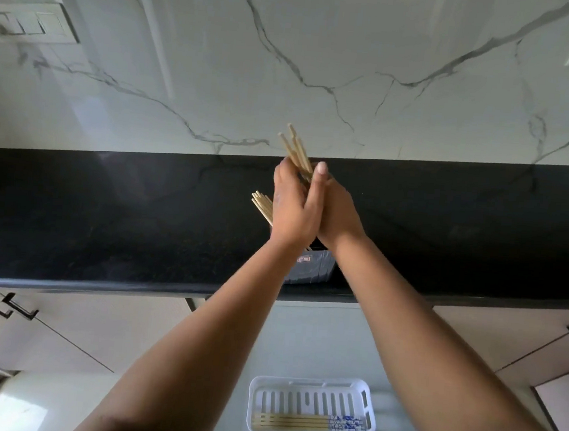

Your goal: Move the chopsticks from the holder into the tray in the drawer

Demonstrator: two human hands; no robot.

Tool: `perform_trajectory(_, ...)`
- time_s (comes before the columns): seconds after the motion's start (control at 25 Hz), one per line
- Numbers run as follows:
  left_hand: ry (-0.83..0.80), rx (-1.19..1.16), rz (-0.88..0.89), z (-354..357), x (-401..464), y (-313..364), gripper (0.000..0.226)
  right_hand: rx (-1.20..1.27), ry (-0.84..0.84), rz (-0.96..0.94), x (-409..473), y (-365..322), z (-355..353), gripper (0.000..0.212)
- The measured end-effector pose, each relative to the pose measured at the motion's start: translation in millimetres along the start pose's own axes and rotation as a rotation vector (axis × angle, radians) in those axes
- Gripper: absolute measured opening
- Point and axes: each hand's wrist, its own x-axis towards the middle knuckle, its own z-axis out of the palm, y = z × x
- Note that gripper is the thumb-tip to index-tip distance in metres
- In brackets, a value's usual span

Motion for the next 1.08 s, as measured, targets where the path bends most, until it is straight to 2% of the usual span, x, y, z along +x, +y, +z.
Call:
perform_trajectory(0.04,0.037,-0.105,0.052,-0.9,-9.4,15.1,0.024,-0.178,0.109,-0.103,-12.7,-8.0,-7.0,0.029)
perform_trajectory(0.12,0.114,-0.352,0.015,-1.2,-37.8,24.0,0.018,-0.366,0.139,-0.168,-45.5,-19.5,-11.6,0.044)
perform_trajectory(0.2,0.152,-0.654,-0.249,-3.7,-69.5,6.1,0.029,-0.289,0.103,-0.161,-83.1,-18.1,-5.0,0.04)
perform_trajectory(0.28,0.162,-0.885,-0.614,-13.6,-92.7,-29.6,0.038,-0.235,0.042,-0.15,-124.1,-8.2,8.5,0.026)
perform_trajectory(0.4,0.173,-1.011,-1.015,-33.7,-131.2,-88.0,0.038,-0.264,-0.252,-0.082,-192.4,20.2,32.2,0.007)
perform_trajectory(0.52,0.037,-1.037,-1.247,-44.2,-168.6,-134.2,0.023,-0.226,-0.544,0.052,-248.1,54.2,50.4,0.014)
perform_trajectory(0.6,0.11,-0.993,-1.262,-53.2,-173.8,-157.1,0.016,-0.228,-0.639,0.118,-269.0,71.3,56.1,0.02)
perform_trajectory(0.68,0.216,-0.857,-1.216,-62.7,-168.5,-178.8,0.023,-0.244,-0.684,0.124,-275.9,82.3,60.1,0.022)
perform_trajectory(0.72,0.204,-0.76,-1.206,-65.6,-166.9,-185.2,0.024,-0.244,-0.703,0.114,-275.3,84.2,62.4,0.023)
perform_trajectory(0.84,0.086,-0.536,-1.251,-57.1,-181.2,-189.3,0.027,-0.256,-0.733,0.066,-270.1,78.4,73.6,0.022)
perform_trajectory(0.96,0.071,-0.452,-1.262,-44.9,-197.1,-183.7,0.031,-0.255,-0.798,0.054,-272.1,69.9,83.5,0.013)
perform_trajectory(1.04,0.004,-0.333,-1.198,-41.5,-201.1,-182.6,0.03,-0.233,-0.818,0.064,-276.1,73.1,85.0,0.016)
perform_trajectory(1.08,-0.133,-0.134,-1.091,-42.0,-203.9,-184.6,0.028,-0.217,-0.823,0.065,-279.1,77.1,85.8,0.021)
